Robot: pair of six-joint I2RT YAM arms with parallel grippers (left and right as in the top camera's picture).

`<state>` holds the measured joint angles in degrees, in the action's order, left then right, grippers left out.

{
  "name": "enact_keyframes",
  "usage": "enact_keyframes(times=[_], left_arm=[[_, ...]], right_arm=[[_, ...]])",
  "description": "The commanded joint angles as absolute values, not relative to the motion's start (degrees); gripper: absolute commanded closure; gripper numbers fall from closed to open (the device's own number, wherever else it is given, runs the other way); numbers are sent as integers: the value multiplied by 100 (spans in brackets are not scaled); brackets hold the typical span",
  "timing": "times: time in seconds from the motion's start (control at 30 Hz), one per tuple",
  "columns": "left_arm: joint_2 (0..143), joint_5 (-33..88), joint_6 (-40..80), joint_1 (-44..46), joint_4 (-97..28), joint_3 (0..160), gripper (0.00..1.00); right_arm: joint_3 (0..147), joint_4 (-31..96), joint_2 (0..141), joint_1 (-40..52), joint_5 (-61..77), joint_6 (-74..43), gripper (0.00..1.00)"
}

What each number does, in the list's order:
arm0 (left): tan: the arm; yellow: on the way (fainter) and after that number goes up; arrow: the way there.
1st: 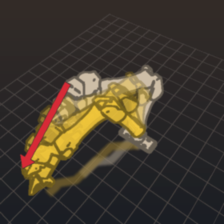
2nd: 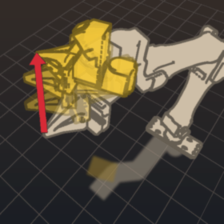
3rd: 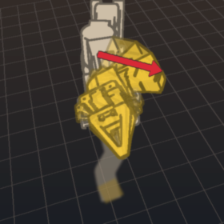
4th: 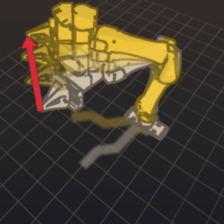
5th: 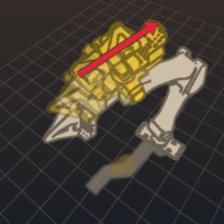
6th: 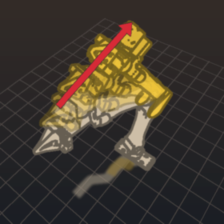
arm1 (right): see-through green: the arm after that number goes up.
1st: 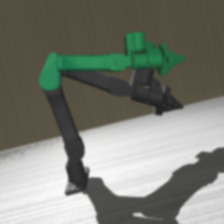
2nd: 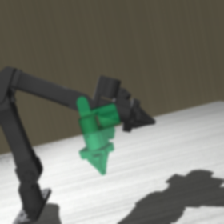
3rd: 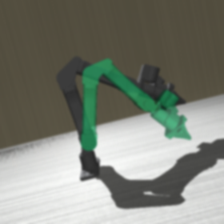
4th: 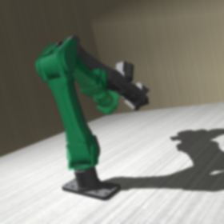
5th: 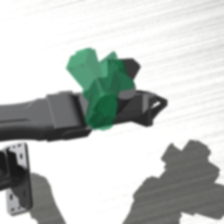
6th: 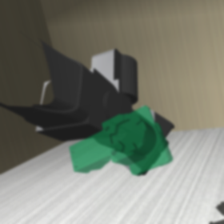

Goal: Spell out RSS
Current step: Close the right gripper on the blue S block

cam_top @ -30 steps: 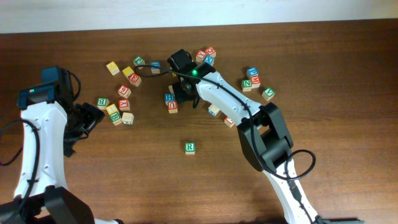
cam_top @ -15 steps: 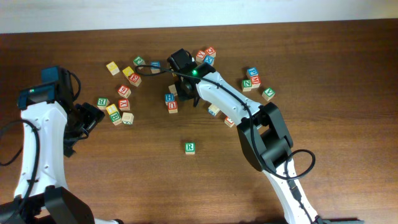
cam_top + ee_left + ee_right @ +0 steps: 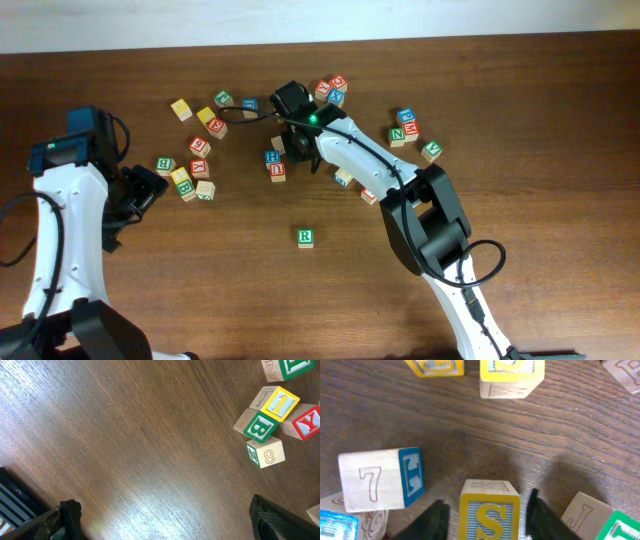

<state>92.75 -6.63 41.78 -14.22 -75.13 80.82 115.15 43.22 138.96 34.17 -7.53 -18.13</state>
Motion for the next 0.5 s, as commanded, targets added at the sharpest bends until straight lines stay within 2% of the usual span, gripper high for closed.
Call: enact_keyframes(times=[0.0, 0.03, 0.17, 0.47], left_arm=[[9306, -687, 4130, -1441, -7507, 8051, 1], [9306, -687, 4130, -1441, -7507, 8051, 1], [9306, -687, 4130, -1441, -7507, 8051, 1], [9306, -687, 4130, -1441, -7507, 8049, 1]], right_arm=[[11463, 4278, 14000, 3400, -821, -1831, 66], [11463, 4268, 14000, 3400, -821, -1831, 70], [11465, 4257, 14000, 3400, -821, -1831, 73], [11570, 4423, 13961, 3406, -814, -1833, 73]])
